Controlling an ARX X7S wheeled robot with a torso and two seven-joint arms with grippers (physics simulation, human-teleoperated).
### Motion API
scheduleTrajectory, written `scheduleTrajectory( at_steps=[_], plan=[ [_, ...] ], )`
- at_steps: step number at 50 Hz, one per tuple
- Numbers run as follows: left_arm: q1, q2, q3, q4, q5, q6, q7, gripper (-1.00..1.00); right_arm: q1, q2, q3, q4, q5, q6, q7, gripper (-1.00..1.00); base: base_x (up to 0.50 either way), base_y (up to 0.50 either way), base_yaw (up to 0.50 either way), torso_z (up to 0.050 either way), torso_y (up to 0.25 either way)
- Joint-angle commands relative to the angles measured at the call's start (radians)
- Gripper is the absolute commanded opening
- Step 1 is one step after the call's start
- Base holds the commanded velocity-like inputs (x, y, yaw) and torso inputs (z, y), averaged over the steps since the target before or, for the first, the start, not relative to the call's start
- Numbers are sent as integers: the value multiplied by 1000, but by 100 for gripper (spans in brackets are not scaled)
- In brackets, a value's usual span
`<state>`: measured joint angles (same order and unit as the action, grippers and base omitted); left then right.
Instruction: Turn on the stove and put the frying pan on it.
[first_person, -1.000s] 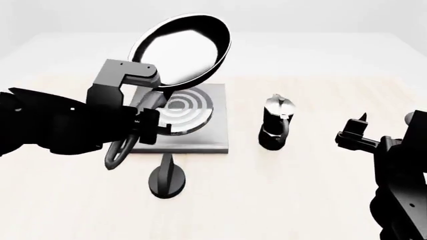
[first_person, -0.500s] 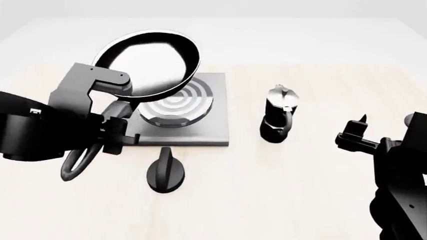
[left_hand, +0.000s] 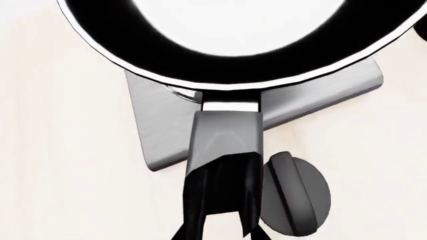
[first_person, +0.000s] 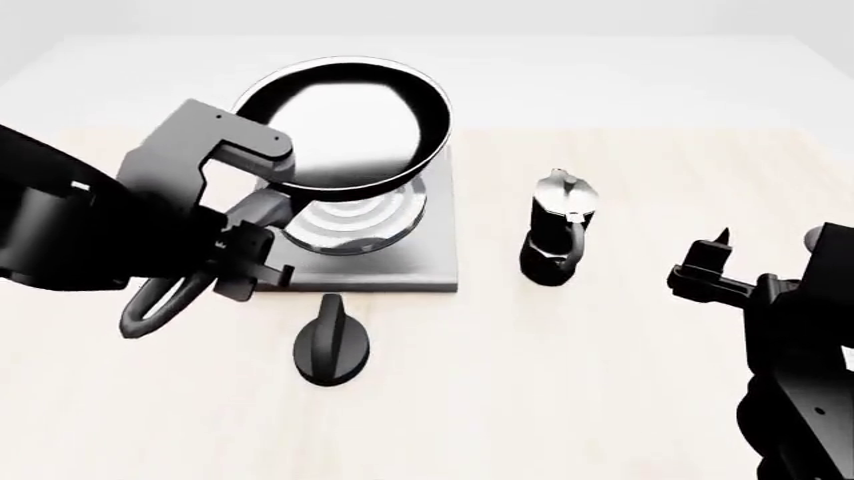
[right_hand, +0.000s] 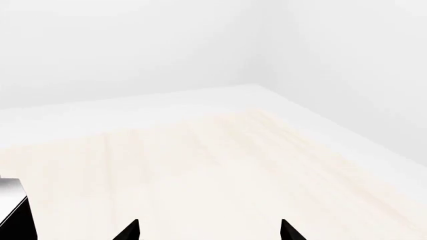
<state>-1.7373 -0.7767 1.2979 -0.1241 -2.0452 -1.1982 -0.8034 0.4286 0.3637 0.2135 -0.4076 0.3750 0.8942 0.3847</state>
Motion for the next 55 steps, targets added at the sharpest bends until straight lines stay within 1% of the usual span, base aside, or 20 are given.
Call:
scheduleTrajectory(
  at_steps=[1, 13, 18, 21, 22, 24, 36, 44, 47, 48, 49, 55],
  plan=[
    [-39, 42, -33, -32, 109, -14, 95, -100, -1, 3, -1, -1, 3, 1, 2, 100, 0, 0, 0, 0, 0],
    [-28, 72, -22, -52, 158, -11, 154, -100, -5, 4, 1, 2, 7, -4, 2, 100, 0, 0, 0, 0, 3],
    [-31, 75, -20, -58, 154, -7, 133, -100, -3, 5, 1, 1, 9, -4, 2, 100, 0, 0, 0, 3, -73],
    [-31, 77, -27, -62, 170, 8, 152, -100, -2, 6, 3, -1, 11, -2, 3, 100, 0, 0, 0, 9, -225],
    [-27, 73, -34, -61, 166, 25, 140, -100, -2, 7, 3, -1, 12, -2, 3, 100, 0, 0, 0, 0, 0],
    [-35, 77, -29, -75, 161, 16, 134, -100, -1, 8, 4, -1, 13, -1, 3, 100, 0, 0, 0, 0, 0],
    [-6, 40, -47, -55, 139, 71, 76, -100, -6, 7, 3, 2, 14, -8, 5, 100, 0, 0, 0, 0, 0],
    [18, 57, -33, -85, 166, 73, 124, -100, -7, 7, 1, 5, 15, -12, 6, 100, 0, 0, 0, 0, 2],
    [22, 60, -31, -85, 177, 77, 131, -100, -7, 8, 0, 6, 15, -13, 6, 100, 0, 0, 0, 0, 3],
    [17, 66, -19, -100, 160, 54, 115, -100, -7, 8, 0, 6, 16, -13, 6, 100, 0, 0, 0, 0, 0],
    [23, 62, -23, -95, 158, 64, 116, -100, -7, 8, 1, 5, 16, -13, 6, 100, 0, 0, 0, 0, 0],
    [27, 56, -20, -96, 145, 65, 90, -100, -9, 7, -1, 5, 18, -15, 6, 100, 0, 0, 0, 0, -250]
  ],
)
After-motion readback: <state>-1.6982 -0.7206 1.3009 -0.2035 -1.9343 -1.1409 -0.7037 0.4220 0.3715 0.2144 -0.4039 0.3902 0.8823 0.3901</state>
